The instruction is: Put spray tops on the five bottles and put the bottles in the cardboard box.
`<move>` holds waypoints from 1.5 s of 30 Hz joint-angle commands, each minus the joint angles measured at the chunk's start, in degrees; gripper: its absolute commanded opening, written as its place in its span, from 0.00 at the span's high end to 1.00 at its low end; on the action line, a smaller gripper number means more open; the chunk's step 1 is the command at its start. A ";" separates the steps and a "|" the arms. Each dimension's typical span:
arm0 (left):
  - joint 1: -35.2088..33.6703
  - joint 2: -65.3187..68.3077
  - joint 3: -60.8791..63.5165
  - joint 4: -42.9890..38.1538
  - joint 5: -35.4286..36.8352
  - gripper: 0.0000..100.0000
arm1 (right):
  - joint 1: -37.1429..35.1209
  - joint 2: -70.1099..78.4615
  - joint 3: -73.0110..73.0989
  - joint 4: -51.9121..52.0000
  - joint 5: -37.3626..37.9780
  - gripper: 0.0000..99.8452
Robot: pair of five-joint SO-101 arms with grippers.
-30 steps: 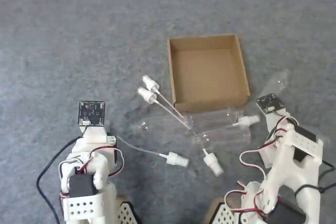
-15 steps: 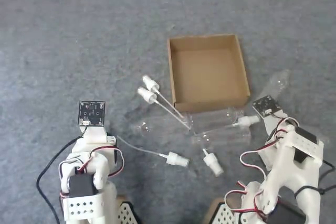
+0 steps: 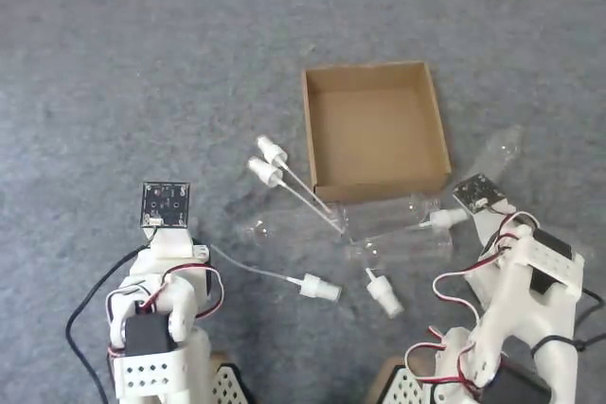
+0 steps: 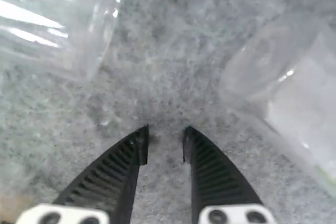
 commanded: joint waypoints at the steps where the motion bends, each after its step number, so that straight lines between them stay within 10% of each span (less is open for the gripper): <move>1: -0.26 -1.14 -0.48 0.26 0.18 0.99 | 0.66 -3.03 3.87 4.18 1.85 0.93; 16: -0.18 -1.14 -0.48 0.26 0.18 0.99 | 0.31 -24.84 -18.02 26.15 -17.58 0.84; 33: -0.18 -1.14 -0.48 0.26 0.18 0.99 | 0.31 9.63 -40.53 22.29 -73.49 0.72; 45: -0.18 -1.14 -0.48 0.26 0.18 0.99 | 0.22 23.25 -40.44 12.88 -83.34 0.73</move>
